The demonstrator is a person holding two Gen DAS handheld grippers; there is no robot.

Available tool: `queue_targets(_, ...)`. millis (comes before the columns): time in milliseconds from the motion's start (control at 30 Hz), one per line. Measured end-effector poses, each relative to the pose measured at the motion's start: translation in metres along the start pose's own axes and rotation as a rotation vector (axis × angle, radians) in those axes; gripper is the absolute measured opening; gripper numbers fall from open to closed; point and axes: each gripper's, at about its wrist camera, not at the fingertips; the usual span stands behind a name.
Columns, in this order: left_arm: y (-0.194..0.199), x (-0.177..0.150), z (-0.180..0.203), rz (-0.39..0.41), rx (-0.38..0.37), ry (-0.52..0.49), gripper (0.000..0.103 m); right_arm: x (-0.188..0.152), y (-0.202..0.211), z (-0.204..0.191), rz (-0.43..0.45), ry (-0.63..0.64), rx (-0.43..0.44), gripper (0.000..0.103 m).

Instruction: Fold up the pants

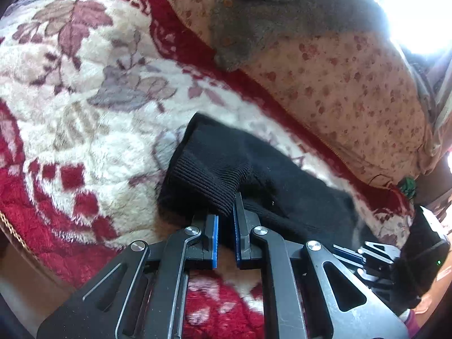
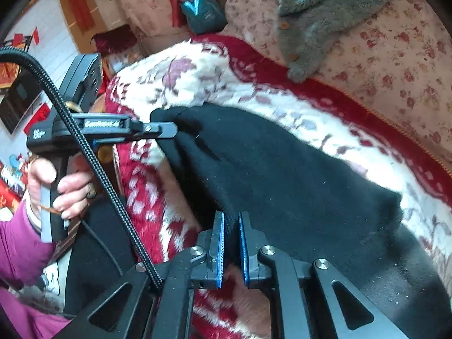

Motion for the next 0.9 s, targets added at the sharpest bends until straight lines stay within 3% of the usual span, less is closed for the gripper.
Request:
queue_targets(100, -0.011, -0.005, -0.005, -0.02, 0.038, 0.03, 0.017, -0.006, -0.02, 0.002, -0.018, -0.022, -0.019, 0.012)
queue_targets(200, -0.002, -0.007, 0.001, 0.016, 0.116, -0.015, 0.03, -0.006, -0.02, 0.005, -0.024, -0.116, 0.029, 0.025)
queue_targets(267, 0.005, -0.008, 0.002, 0.03, 0.159, -0.026, 0.037, -0.004, -0.008, -0.001, -0.008, -0.107, 0.068, 0.028)
queue_targets(367, 0.016, -0.009, 0.002, 0.053, 0.163, -0.006, 0.037, -0.006, 0.001, -0.002, 0.024, -0.115, 0.107, 0.028)
queue_targets(500, 0.031, -0.012, 0.011, 0.093, 0.18, 0.005, 0.037, -0.023, -0.02, -0.001, -0.016, -0.166, 0.141, 0.028)
queue_targets(633, 0.039, -0.016, 0.033, 0.09, 0.153, -0.029, 0.037, -0.027, 0.003, 0.014, 0.057, -0.295, 0.22, 0.028)
queue_targets(900, 0.009, -0.033, 0.101, 0.004, 0.059, -0.118, 0.037, -0.07, 0.09, 0.057, 0.171, -0.409, 0.033, 0.028)
Point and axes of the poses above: each gripper's, at about its wrist camera, not at the fingertips, and y roughly against the way its jaws point, z to its right, x to its top, and after that the axes turned 3 degrees about y, right-handed
